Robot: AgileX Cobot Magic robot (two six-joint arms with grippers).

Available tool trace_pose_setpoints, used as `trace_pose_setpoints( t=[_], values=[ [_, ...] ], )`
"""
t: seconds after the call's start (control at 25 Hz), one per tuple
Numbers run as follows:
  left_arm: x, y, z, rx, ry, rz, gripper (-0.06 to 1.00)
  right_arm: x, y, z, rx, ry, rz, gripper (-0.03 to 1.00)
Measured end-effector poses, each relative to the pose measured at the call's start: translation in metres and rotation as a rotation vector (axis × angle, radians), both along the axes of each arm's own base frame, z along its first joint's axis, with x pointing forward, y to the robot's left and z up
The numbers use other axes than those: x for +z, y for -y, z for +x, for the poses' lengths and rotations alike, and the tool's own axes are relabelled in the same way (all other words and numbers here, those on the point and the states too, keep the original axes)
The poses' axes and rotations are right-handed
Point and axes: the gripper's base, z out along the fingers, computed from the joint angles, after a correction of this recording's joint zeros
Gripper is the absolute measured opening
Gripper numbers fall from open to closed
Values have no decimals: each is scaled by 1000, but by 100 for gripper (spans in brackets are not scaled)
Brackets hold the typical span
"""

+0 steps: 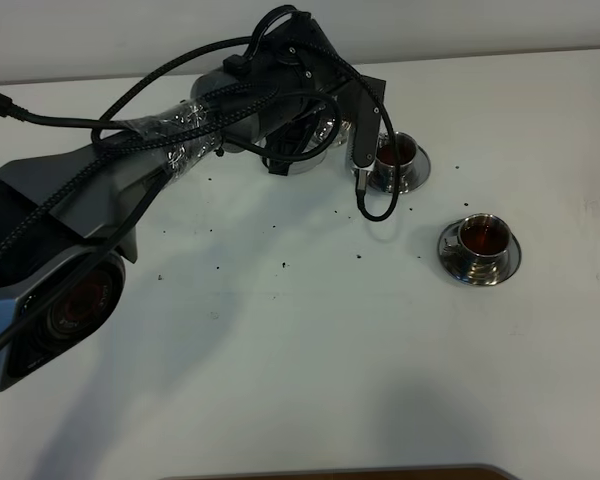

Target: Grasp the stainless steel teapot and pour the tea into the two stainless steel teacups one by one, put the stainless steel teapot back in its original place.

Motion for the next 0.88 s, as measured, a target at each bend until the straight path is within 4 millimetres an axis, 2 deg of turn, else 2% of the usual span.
trace_pose_setpoints(
  t=[0.32,0.68,0.88],
  values=[
    [20,-6,-14,151,-74,-105,26,0,0,0,0,0,-1,39],
    [14,-4,-31,408,-230,-269,26,0,0,0,0,0,-1,39],
    [12,-13,-33,558,-302,-342,26,0,0,0,0,0,-1,39]
  ],
)
